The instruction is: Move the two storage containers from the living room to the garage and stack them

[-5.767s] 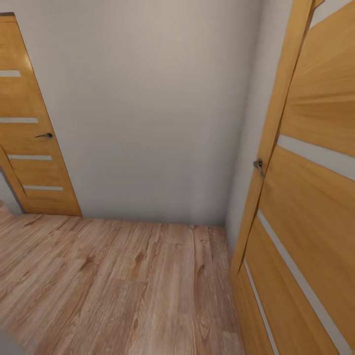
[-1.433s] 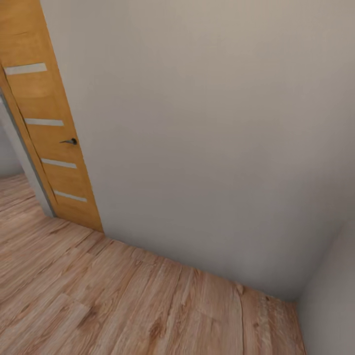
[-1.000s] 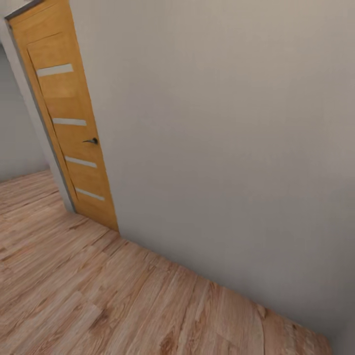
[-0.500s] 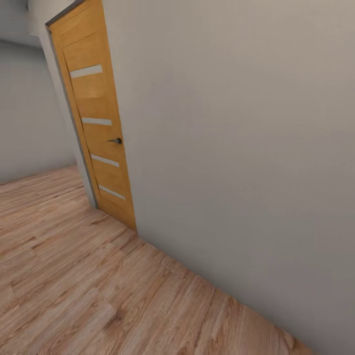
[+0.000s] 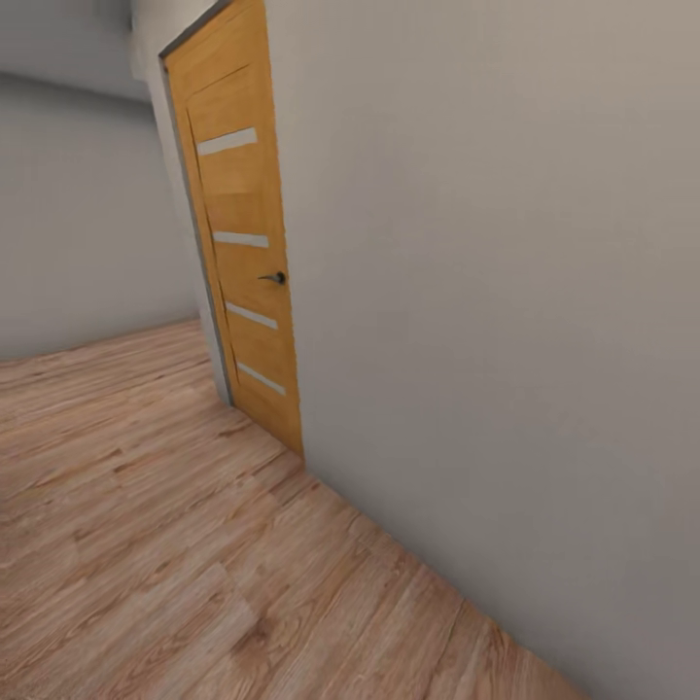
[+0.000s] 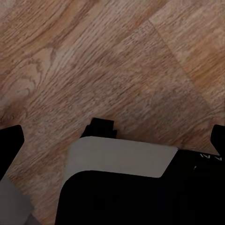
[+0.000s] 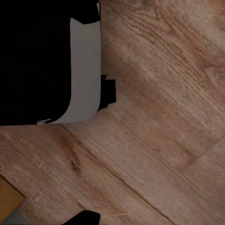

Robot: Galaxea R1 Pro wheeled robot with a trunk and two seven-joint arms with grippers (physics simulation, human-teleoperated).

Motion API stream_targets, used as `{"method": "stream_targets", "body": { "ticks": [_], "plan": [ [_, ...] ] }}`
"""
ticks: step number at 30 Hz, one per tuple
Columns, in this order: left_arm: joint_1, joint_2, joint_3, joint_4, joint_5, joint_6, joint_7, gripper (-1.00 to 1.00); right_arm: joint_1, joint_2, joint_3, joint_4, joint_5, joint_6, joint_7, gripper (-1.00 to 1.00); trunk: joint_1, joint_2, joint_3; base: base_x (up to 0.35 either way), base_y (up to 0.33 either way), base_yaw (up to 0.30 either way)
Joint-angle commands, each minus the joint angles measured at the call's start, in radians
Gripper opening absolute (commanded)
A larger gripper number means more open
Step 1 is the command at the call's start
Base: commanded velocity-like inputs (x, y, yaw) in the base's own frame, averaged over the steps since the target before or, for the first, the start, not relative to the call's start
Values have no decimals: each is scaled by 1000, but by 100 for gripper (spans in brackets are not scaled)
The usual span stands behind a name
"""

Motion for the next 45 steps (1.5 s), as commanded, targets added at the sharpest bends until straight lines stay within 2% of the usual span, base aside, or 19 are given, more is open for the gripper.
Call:
{"method": "stream_targets", "body": {
  "ticks": [1,17,45],
  "plan": [
    [-1,0,5,1,6,-5,1,100,-1,1,8,3,-9,-6,0,100,0,0,-1,182,0,270],
    [-1,0,5,1,6,-4,1,100,-1,1,8,3,-9,-6,0,100,0,0,-1,163,0,270],
    [-1,0,5,1,6,-4,1,100,-1,1,8,3,-8,-6,0,100,0,0,-1,93,0,270]
  ]
}}
